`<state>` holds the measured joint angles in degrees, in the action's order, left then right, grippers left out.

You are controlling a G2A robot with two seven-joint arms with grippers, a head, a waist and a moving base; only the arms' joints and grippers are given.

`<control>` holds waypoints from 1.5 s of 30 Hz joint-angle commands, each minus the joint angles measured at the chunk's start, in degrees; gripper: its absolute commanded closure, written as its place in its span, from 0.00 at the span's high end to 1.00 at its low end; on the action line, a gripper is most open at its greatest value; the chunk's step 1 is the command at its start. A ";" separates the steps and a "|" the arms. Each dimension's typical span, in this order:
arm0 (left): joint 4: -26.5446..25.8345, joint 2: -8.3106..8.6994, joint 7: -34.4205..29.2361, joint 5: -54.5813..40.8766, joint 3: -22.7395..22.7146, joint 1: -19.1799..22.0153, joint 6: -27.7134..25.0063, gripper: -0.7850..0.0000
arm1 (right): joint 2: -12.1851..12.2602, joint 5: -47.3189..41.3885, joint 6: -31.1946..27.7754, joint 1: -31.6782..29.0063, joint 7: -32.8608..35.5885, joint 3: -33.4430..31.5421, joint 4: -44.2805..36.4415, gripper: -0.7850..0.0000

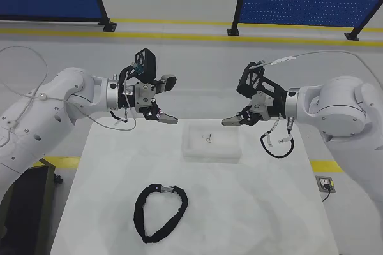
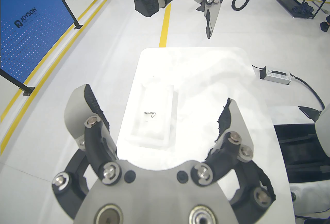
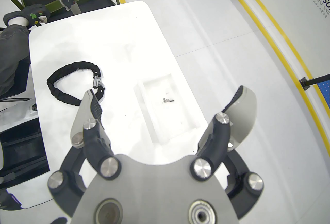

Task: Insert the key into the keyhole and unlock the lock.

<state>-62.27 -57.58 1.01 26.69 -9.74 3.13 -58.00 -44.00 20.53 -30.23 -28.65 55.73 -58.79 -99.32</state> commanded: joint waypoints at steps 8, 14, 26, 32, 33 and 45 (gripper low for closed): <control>0.00 0.00 0.00 0.00 0.00 0.00 0.00 1.00 | 0.00 0.00 0.00 0.00 0.00 0.00 0.00 1.00; 0.00 0.00 -0.01 0.00 0.00 0.00 0.00 1.00 | 0.15 2.48 0.88 -1.40 -1.75 -0.44 0.20 1.00; 0.00 0.00 -0.01 0.00 0.00 0.00 0.00 1.00 | -0.96 3.72 0.96 -3.00 -0.77 4.35 8.69 1.00; 0.00 0.00 -0.01 0.00 0.00 0.00 0.00 1.00 | -2.85 3.86 2.43 -1.64 -2.62 8.94 13.12 1.00; 0.00 0.00 -0.01 0.00 0.00 0.00 0.00 1.00 | -3.19 3.99 3.67 -1.37 -3.33 9.49 14.08 1.00; 0.00 0.00 -0.01 0.00 0.00 0.00 0.00 1.00 | -8.12 2.32 20.96 -1.35 -8.59 17.37 17.93 1.00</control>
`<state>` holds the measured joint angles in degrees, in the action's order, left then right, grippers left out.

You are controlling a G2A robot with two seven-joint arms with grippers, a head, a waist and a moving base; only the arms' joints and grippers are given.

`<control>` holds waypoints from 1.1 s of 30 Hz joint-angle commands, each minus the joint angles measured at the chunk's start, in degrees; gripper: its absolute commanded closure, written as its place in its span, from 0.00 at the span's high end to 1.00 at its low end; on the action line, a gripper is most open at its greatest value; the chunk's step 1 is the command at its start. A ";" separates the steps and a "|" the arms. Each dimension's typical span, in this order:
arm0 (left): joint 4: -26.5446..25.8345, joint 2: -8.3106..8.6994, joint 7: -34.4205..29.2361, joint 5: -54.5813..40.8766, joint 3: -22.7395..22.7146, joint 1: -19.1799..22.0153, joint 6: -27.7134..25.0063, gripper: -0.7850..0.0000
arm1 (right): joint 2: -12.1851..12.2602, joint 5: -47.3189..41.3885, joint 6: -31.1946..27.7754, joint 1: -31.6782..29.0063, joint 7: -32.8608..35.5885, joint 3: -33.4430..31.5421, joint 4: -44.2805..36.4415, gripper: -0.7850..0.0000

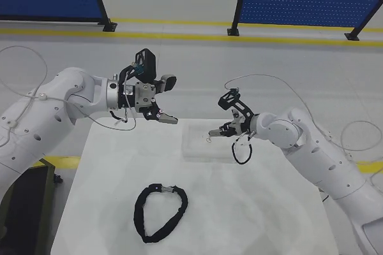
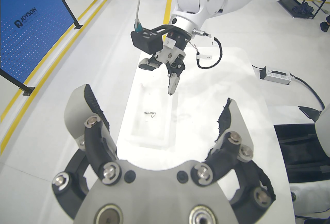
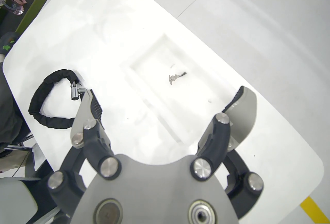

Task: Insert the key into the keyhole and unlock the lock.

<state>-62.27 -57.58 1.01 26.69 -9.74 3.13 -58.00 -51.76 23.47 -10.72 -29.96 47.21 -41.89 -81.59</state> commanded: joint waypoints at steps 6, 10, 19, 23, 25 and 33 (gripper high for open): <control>0.00 0.00 -0.01 0.00 0.00 0.00 0.00 1.00 | -3.09 -6.88 14.83 -1.21 -2.05 2.89 2.03 1.00; 0.00 0.00 -0.01 0.00 0.00 0.00 0.00 1.00 | -4.63 -8.29 20.82 -0.71 -2.08 4.06 3.81 1.00; 0.00 0.00 -0.01 0.00 0.00 0.00 0.00 1.00 | -5.11 -8.63 21.61 -0.54 -2.03 4.47 4.37 1.00; 0.00 0.00 -0.01 0.00 0.00 0.00 0.00 1.00 | -5.11 -8.63 21.61 -0.54 -2.03 4.47 4.37 1.00; 0.00 0.00 -0.01 0.00 0.00 0.00 0.00 1.00 | -5.11 -8.63 21.61 -0.54 -2.03 4.47 4.37 1.00; 0.00 0.00 -0.01 0.00 0.00 0.00 0.00 1.00 | -5.11 -8.63 21.61 -0.54 -2.03 4.47 4.37 1.00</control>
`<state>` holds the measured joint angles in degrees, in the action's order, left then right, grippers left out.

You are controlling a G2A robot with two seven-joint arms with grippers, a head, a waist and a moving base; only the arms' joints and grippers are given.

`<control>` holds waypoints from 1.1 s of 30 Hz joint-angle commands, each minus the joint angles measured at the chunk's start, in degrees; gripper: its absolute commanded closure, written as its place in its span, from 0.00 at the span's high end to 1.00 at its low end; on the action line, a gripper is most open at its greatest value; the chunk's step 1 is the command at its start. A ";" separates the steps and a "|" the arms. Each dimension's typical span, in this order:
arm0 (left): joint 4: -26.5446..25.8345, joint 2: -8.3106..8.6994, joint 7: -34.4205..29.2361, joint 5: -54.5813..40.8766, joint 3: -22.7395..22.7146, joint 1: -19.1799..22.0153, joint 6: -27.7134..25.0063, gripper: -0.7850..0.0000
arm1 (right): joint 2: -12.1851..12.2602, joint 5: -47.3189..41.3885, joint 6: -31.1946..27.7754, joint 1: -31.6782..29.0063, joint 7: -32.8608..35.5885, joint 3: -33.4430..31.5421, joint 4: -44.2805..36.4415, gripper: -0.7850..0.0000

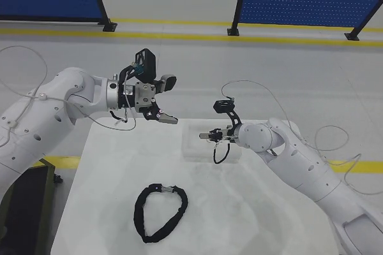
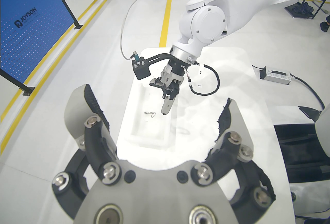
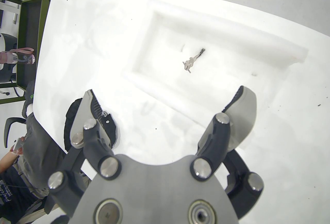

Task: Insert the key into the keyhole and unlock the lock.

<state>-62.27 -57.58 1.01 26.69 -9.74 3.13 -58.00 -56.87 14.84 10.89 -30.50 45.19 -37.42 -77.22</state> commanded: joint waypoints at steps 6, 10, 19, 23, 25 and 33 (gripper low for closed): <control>0.00 0.00 -0.01 0.00 0.00 0.00 0.00 1.00 | -1.24 1.30 -0.26 0.20 -1.12 1.04 2.08 1.00; 0.00 0.00 -0.01 0.00 0.00 0.00 0.00 1.00 | -3.72 5.43 1.48 2.60 -1.57 4.97 5.92 1.00; 0.00 0.00 -0.01 0.00 0.00 0.00 0.00 1.00 | -10.29 9.14 1.58 5.44 -3.27 12.33 14.99 1.00; 0.00 0.00 -0.01 0.00 0.00 0.00 0.00 1.00 | -12.91 9.90 1.61 6.56 -4.43 13.79 19.32 1.00; 0.00 0.00 -0.01 0.00 0.00 0.00 0.00 1.00 | -14.04 9.16 1.01 6.95 -5.00 13.86 20.92 1.00; 0.00 0.00 -0.01 0.00 0.00 0.00 0.00 1.00 | -17.68 8.11 -0.86 8.71 -4.70 13.97 28.38 0.56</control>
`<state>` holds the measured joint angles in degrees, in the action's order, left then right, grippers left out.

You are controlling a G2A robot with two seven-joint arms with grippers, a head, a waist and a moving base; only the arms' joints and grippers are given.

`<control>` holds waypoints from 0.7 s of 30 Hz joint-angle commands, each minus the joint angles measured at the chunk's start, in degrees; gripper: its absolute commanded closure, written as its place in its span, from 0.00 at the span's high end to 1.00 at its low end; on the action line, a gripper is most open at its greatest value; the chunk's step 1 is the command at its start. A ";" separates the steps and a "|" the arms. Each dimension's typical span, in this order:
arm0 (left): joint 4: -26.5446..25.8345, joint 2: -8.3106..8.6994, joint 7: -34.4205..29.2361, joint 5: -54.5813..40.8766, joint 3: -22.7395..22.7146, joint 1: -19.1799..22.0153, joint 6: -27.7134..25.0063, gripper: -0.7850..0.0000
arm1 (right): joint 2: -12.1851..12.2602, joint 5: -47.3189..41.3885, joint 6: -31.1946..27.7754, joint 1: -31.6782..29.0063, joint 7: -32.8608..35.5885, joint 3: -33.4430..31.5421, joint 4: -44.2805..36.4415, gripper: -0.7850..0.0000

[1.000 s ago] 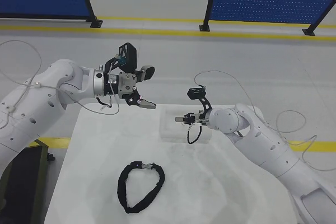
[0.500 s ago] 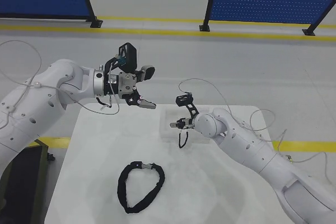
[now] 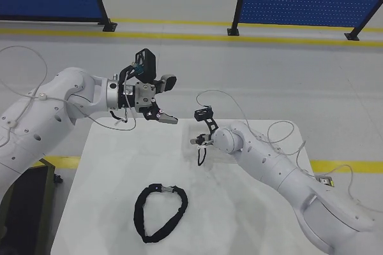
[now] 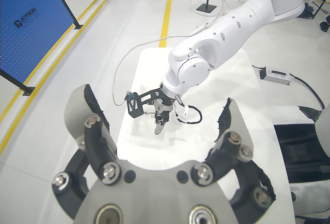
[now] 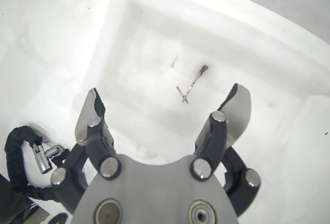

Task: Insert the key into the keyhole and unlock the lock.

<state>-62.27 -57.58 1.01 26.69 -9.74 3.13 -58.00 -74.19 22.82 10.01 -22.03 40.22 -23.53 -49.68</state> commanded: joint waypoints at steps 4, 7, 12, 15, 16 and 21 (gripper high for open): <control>0.00 0.00 -0.01 0.00 0.00 0.00 0.00 1.00 | -1.78 0.49 -0.79 1.08 1.89 0.27 3.97 0.45; 0.00 0.00 -0.01 0.00 0.00 0.00 0.00 1.00 | -2.64 1.14 -1.11 1.37 2.42 0.35 5.85 0.41; 0.00 0.00 -0.01 0.00 0.00 0.00 0.00 1.00 | -3.73 1.89 -1.76 1.56 2.81 0.05 8.02 0.30; 0.00 0.00 -0.01 0.00 0.00 0.00 0.00 1.00 | -4.23 2.38 -2.06 1.65 2.96 -0.26 8.84 0.27; 0.00 0.00 -0.01 0.00 0.00 0.00 0.00 1.00 | -4.37 2.51 -2.15 1.68 3.02 -0.40 9.04 0.25; 0.00 0.00 -0.01 0.00 0.00 0.00 0.00 1.00 | -4.94 3.15 -2.45 1.59 3.12 -1.15 9.76 0.24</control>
<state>-62.27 -57.58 1.01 26.69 -9.74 3.13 -58.00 -79.05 25.93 7.61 -20.35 43.38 -24.53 -40.08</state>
